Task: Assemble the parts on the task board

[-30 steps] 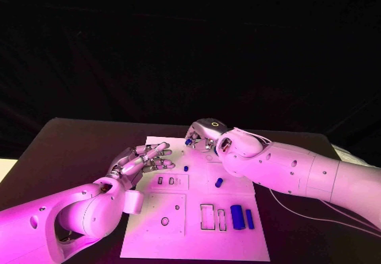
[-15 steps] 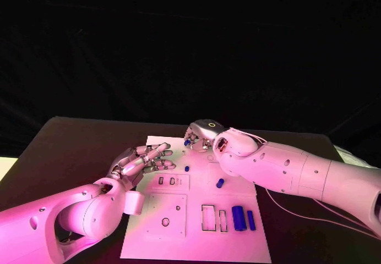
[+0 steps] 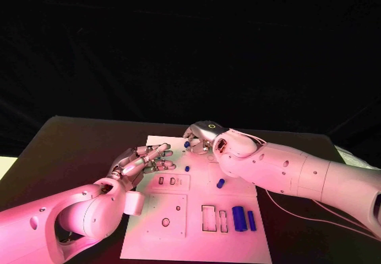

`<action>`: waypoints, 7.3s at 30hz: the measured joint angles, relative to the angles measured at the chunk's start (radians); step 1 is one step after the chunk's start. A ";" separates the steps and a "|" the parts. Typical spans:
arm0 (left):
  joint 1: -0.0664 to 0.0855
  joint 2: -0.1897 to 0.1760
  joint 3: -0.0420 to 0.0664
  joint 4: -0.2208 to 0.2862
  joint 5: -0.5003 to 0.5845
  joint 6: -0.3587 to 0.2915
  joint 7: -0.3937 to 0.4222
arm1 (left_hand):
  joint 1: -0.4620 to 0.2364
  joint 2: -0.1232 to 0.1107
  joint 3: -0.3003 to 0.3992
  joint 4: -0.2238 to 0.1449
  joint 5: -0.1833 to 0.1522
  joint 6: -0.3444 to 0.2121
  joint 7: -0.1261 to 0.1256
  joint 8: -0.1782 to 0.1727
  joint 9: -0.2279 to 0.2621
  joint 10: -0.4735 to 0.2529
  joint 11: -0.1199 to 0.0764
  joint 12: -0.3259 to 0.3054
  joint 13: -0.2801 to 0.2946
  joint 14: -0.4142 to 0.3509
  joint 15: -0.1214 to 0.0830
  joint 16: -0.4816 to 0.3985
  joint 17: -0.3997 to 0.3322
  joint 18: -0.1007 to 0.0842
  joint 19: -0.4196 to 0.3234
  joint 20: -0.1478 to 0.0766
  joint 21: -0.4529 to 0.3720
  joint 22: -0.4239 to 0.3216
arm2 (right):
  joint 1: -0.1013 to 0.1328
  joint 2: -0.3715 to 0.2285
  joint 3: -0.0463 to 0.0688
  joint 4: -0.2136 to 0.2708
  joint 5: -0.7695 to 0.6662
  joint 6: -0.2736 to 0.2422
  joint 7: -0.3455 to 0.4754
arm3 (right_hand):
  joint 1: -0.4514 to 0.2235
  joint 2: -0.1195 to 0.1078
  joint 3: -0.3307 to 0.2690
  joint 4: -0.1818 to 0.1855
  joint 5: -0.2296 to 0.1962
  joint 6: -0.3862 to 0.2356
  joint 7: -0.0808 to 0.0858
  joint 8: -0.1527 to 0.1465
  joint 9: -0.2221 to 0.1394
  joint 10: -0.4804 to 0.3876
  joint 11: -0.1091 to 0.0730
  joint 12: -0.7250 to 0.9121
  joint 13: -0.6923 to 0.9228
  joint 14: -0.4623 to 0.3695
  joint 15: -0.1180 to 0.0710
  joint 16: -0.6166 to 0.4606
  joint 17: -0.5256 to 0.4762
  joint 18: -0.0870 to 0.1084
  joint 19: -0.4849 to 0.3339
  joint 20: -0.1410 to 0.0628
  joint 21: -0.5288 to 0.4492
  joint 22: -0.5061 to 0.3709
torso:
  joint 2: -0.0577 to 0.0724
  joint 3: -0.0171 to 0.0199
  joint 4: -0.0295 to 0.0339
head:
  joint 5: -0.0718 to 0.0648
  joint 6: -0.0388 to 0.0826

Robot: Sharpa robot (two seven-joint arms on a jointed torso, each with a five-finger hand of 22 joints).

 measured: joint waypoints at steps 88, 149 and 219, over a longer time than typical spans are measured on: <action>0.000 -0.012 0.000 -0.027 0.001 0.016 -0.007 | 0.000 0.000 0.003 -0.003 0.000 0.000 0.000 0.000 0.000 0.000 0.000 0.000 0.000 0.000 0.000 0.000 0.004 0.000 0.000 0.000 0.000 0.000 | -0.003 -0.274 0.016 0.243 0.214 0.097 -0.116 | 0.089 0.019 -0.185 0.195 0.191 0.131 -0.048 0.057 0.013 0.292 -0.077 0.940 0.975 0.041 -0.052 0.495 0.640 -0.078 0.269 -0.045 0.393 0.628 | -0.015 0.0151 -0.0264 | -0.008 -0.014; 0.000 -0.011 0.000 -0.024 0.004 0.018 -0.013 | 0.000 0.000 0.003 -0.003 0.000 0.000 0.000 0.000 0.000 0.000 0.000 0.000 0.000 0.000 0.000 0.000 0.005 0.000 0.000 0.000 0.000 -0.001 | -0.012 -0.076 0.010 0.201 0.154 0.040 -0.136 | 0.061 -0.001 -0.174 0.201 0.115 0.040 -0.018 0.000 0.004 0.244 -0.054 0.844 0.924 0.041 -0.044 0.499 0.634 -0.078 0.268 -0.034 0.398 0.634 | -0.009 0.0078 -0.0135 | 0.013 -0.028; -0.004 -0.024 -0.002 -0.079 -0.058 0.050 -0.012 | -0.007 0.007 0.014 -0.020 0.000 0.041 -0.012 0.000 0.002 0.043 -0.011 0.000 0.003 -0.016 -0.002 -0.004 0.016 0.000 0.000 0.000 -0.014 -0.007 | -0.083 -0.414 0.014 0.135 0.431 0.060 0.283 | 0.116 -0.013 -0.216 0.157 0.135 0.039 -0.016 0.006 0.004 0.303 -0.049 1.042 1.115 0.041 -0.037 0.517 0.650 -0.093 0.268 -0.024 0.414 0.661 | -0.035 0.0486 -0.0593 | 0.004 -0.039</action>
